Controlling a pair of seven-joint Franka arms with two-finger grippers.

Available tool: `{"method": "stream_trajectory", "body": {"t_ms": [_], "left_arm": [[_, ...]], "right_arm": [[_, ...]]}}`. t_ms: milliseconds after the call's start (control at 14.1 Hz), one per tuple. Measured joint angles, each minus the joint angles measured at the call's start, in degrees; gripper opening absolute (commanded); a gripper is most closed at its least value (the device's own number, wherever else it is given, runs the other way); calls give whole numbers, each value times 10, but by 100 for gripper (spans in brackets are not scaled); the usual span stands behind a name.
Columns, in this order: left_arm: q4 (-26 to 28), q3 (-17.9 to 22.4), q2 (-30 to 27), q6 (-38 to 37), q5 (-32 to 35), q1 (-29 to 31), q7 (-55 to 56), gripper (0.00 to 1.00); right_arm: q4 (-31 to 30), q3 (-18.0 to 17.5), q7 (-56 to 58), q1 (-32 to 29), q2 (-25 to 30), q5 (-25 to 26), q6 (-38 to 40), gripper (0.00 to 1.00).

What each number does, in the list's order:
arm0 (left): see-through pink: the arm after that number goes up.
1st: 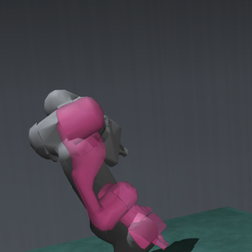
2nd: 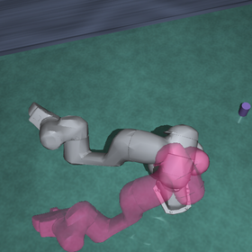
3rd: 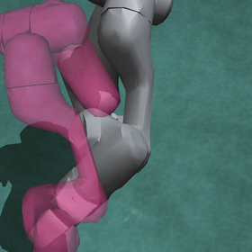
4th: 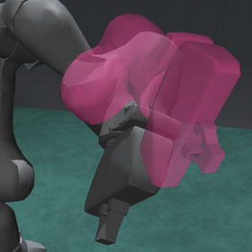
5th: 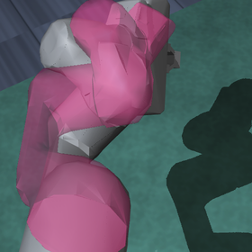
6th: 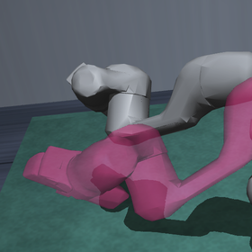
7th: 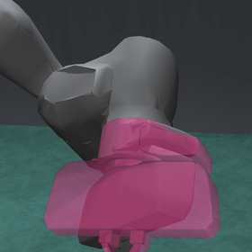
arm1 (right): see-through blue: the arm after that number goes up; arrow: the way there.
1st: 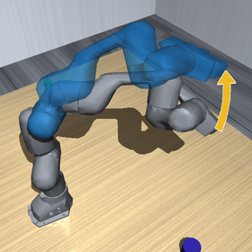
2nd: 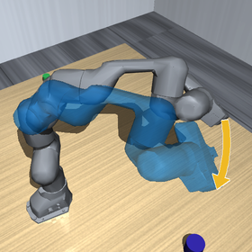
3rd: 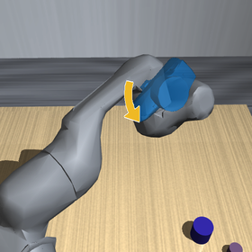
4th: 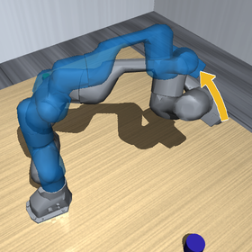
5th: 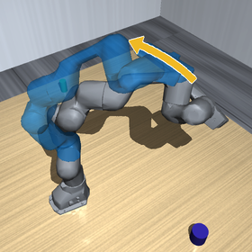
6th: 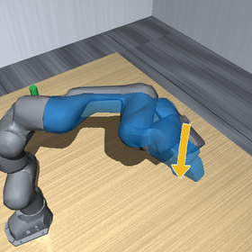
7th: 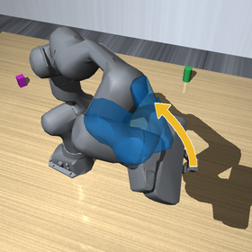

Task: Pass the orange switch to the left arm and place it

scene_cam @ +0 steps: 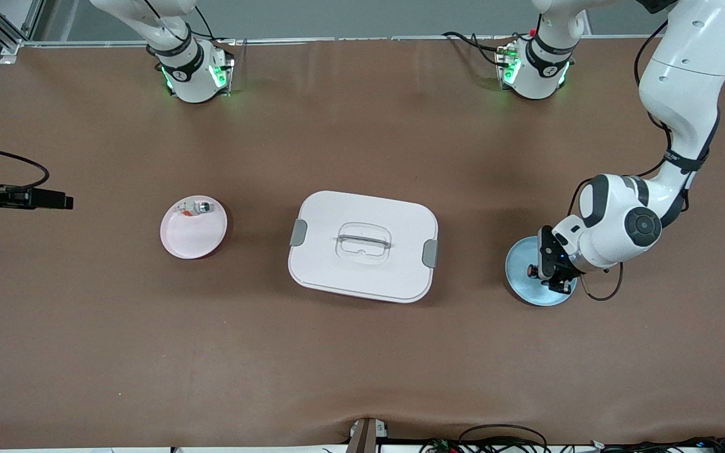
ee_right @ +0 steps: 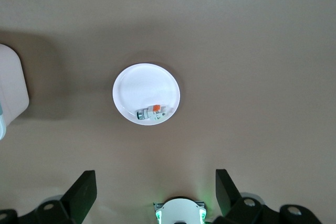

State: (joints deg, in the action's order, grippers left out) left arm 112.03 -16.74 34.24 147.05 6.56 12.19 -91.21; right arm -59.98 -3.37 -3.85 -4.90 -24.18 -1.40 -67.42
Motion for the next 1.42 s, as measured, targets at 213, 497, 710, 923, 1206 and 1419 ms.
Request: {"method": "stream_trajectory", "body": {"t_ms": [213,497,710,923,1206,1419], "left_arm": [[0,0,-3,-1,0,1,4,100],[-9,-2,-33,-53,0,0,55,100],[-23,-4,-74,-126,0,0,132,100],[-30,-4,-118,-172,0,0,221,100],[-49,-30,-184,-263,0,0,383,100],[-73,-45,-225,-330,0,-1,513,100]], "right_arm": [[-1,-1,-11,0,14,0,-21,100],[-65,-2,-13,0,60,-2,-95,100],[-131,-6,-13,0,106,-2,-153,100],[-185,-7,-14,1,146,-2,-198,100],[-251,-7,-15,1,193,-3,-230,100],[-254,-11,-15,7,206,-3,-242,100]]}}
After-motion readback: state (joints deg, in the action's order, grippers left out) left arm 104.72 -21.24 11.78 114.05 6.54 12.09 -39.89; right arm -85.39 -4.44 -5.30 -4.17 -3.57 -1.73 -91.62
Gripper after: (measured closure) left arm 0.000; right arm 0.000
